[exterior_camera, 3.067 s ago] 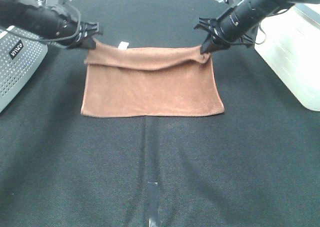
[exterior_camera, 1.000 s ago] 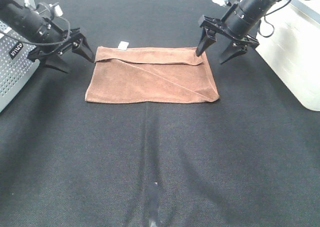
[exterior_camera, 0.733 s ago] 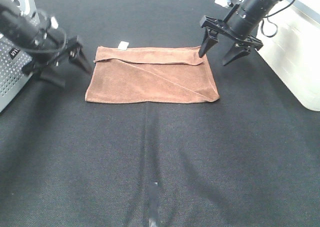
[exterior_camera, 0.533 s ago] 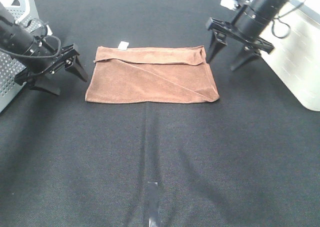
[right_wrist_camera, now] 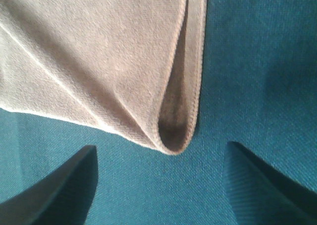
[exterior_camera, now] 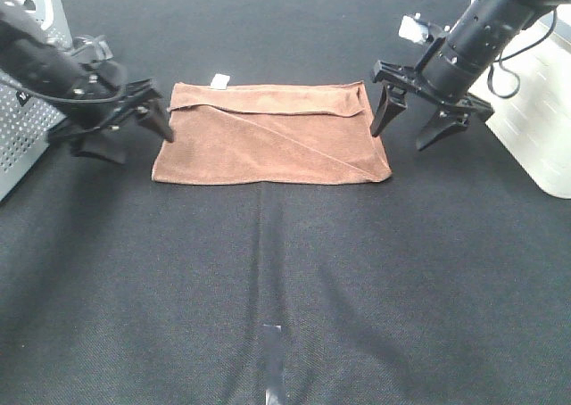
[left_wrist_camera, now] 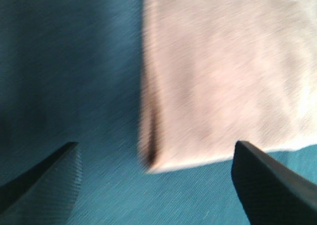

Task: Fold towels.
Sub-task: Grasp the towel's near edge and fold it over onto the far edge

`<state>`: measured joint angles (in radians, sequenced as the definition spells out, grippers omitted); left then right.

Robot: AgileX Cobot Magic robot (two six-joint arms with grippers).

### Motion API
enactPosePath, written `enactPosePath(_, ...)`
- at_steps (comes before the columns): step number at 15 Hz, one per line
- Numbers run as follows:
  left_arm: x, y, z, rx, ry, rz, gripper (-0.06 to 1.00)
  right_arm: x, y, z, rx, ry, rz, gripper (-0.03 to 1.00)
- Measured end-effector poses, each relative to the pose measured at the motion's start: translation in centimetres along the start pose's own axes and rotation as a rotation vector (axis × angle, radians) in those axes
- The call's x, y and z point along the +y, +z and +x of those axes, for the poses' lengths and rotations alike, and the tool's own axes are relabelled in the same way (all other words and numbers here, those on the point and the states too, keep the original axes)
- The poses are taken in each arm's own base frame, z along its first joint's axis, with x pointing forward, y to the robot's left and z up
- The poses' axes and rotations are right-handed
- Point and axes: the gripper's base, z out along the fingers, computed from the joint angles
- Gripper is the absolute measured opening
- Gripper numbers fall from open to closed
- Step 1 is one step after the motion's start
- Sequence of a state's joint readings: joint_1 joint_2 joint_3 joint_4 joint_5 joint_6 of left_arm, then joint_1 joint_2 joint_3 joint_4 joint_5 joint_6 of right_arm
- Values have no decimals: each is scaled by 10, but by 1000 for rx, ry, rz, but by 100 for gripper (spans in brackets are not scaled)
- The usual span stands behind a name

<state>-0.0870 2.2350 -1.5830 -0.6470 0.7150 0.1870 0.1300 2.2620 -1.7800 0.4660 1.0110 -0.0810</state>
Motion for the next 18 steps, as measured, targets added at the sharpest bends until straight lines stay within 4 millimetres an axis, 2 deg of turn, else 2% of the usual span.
enactPosePath(2, -6, 14, 4, -5, -9, 1, 75, -7, 17, 1, 31, -1, -1, 70)
enactPosePath(4, 0, 27, 8, 20, -29, -10, 74, -10, 29, 1, 40, -2, -21, 70)
enactPosePath(8, 0, 33, 9, 22, -38, -7, 73, -14, 48, 4, 68, 14, -71, 68)
enactPosePath(10, -4, 37, 10, 18, -32, -6, 62, -13, 56, 3, 66, 53, -116, 55)
enactPosePath(12, -3, 41, 12, 29, -32, -9, 37, -15, 59, 1, 45, 62, -115, 38)
enactPosePath(13, -3, 41, 12, 29, -32, -9, 37, -15, 59, 1, 45, 62, -115, 38)
enactPosePath(14, -2, 43, 14, 45, -29, -12, 16, -16, 61, 0, 28, 70, -111, 19)
enactPosePath(15, -1, 43, 15, 58, -17, -19, 4, -16, 62, 0, 26, 74, -110, 6)
enactPosePath(16, 0, 43, 16, 65, -3, -29, 1, -16, 62, 0, 30, 76, -110, 2)
enactPosePath(18, -1, 35, 16, 92, 42, -49, 1, -16, 62, 2, 49, 73, -108, 2)
